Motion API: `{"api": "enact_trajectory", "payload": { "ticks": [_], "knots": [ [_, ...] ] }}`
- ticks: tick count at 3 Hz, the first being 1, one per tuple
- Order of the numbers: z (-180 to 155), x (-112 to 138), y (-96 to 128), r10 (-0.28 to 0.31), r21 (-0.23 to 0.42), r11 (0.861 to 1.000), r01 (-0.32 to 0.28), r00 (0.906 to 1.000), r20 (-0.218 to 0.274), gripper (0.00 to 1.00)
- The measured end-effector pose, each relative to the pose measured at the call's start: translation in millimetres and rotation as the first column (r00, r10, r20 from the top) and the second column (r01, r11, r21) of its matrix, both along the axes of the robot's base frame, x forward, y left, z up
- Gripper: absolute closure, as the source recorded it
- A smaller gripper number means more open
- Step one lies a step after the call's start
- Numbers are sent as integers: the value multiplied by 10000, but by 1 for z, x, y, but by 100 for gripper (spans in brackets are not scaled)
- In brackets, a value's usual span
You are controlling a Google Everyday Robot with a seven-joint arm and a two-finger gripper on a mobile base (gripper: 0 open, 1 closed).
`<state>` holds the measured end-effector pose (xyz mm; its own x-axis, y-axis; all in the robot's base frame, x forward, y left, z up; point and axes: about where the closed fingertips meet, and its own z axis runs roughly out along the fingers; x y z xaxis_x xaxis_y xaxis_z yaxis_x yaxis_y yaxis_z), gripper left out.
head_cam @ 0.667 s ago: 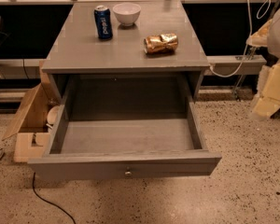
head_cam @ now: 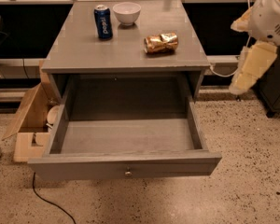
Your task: Place orange can into top drawer
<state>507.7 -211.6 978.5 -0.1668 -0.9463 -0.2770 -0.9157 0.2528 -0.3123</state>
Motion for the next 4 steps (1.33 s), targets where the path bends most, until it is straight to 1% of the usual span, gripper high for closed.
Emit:
{"api": "enact_trajectory", "payload": {
  "ticks": [1, 2, 3, 4],
  "knots": [
    [-8, 77, 12, 428, 632, 9970, -454, 9982, 424, 0],
    [-19, 147, 25, 431, 666, 9966, -480, 9964, 728, 0],
    [-33, 201, 35, 76, 646, 9978, -138, 9954, 955, 0],
    [-53, 243, 47, -366, 378, 9987, 328, 9938, 1054, 0]
  ]
}}
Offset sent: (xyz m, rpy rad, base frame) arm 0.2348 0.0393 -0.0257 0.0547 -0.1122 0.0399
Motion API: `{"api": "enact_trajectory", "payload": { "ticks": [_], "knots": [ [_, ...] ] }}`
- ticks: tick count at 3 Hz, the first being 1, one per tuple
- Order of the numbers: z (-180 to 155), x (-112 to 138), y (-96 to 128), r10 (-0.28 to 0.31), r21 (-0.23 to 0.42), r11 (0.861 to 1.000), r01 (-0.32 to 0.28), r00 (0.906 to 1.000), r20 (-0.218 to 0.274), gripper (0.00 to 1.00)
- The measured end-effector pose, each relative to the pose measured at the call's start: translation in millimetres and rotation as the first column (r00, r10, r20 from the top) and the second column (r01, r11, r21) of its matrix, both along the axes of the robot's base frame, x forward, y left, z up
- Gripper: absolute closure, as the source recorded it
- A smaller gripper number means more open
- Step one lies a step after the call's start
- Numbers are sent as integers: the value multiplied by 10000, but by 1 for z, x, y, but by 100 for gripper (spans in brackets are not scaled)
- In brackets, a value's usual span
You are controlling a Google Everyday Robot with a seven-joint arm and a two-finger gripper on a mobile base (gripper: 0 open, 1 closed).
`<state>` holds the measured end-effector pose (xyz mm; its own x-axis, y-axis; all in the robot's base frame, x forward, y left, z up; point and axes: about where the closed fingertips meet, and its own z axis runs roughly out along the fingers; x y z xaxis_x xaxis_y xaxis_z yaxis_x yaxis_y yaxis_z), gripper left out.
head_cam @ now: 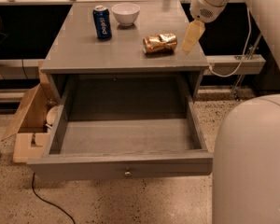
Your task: Place orange can into top drawer
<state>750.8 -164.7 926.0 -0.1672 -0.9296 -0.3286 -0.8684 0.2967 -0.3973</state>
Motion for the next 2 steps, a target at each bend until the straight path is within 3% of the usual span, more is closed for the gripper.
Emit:
{"api": "enact_trajectory", "payload": {
  "ticks": [1, 2],
  "knots": [
    [-3, 3, 6, 205, -42, 9998, -206, 9998, -13, 0],
    [-12, 13, 36, 1201, -174, 9926, -1200, 9928, 31, 0]
  ]
}}
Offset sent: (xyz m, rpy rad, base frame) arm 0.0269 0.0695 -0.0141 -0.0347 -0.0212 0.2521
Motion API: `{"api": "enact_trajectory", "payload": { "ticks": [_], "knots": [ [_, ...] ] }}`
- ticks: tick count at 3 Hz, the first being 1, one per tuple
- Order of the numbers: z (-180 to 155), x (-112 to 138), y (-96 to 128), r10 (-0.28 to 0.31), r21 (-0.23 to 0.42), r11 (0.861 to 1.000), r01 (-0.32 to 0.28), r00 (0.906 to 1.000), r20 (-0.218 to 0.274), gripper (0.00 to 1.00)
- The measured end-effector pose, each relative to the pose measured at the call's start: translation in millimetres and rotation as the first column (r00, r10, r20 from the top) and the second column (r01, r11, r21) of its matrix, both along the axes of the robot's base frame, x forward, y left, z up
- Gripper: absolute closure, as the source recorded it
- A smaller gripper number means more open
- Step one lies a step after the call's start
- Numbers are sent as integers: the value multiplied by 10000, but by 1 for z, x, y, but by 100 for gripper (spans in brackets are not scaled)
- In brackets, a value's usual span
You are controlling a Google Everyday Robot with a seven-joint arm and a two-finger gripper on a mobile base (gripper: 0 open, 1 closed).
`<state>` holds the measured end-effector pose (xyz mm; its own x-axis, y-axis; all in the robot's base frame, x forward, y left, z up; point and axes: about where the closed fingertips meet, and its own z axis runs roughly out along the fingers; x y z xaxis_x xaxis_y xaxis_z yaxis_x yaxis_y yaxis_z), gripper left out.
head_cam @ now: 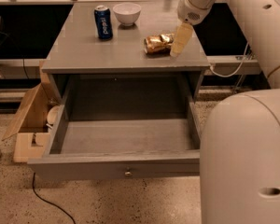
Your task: Place orange can into top drawer
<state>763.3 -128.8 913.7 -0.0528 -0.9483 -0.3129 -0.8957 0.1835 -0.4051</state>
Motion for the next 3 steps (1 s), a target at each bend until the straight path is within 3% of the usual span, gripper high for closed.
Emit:
{"api": "enact_trajectory", "payload": {
  "ticks": [1, 2, 3],
  "knots": [
    [-17, 9, 28, 917, -255, 9954, -924, 9954, -266, 0],
    [-34, 12, 46, 1571, -394, 9863, -1601, 9852, -690, 0],
    [-54, 13, 52, 1851, -421, 9806, -1914, 9751, -1223, 0]
  ]
}}
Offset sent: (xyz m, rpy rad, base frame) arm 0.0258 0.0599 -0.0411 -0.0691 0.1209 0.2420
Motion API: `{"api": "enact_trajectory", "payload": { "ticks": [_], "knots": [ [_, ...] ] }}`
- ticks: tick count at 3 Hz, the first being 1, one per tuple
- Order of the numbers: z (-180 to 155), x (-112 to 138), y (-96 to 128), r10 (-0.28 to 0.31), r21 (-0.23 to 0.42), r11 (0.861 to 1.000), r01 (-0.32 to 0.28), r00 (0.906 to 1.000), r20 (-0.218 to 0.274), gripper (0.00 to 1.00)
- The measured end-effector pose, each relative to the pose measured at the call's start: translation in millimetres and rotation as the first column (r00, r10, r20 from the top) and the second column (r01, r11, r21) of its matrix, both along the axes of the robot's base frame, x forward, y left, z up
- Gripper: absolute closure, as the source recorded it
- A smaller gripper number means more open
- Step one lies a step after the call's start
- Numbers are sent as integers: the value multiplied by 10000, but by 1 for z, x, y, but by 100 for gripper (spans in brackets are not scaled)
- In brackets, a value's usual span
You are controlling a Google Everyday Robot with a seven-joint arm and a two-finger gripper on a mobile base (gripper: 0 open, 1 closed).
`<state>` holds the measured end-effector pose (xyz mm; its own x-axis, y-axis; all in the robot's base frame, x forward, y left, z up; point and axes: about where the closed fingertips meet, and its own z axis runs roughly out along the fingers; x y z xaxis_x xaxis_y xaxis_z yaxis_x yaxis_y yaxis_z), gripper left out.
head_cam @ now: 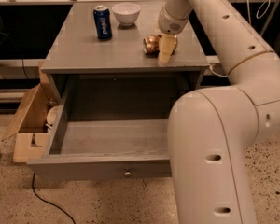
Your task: Place orange can into top drawer
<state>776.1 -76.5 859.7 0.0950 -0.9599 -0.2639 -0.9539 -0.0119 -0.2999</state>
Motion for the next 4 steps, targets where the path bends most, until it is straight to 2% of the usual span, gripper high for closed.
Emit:
{"api": "enact_trajectory", "payload": {
  "ticks": [1, 2, 4],
  "knots": [
    [-16, 2, 0, 91, -149, 9998, -98, 9991, -404, 0],
    [-21, 4, -4, 52, -210, 9998, -63, 9986, -532, 14],
    [-14, 5, -13, -84, -168, 9998, 77, 9991, -422, 60]
  ]
}}
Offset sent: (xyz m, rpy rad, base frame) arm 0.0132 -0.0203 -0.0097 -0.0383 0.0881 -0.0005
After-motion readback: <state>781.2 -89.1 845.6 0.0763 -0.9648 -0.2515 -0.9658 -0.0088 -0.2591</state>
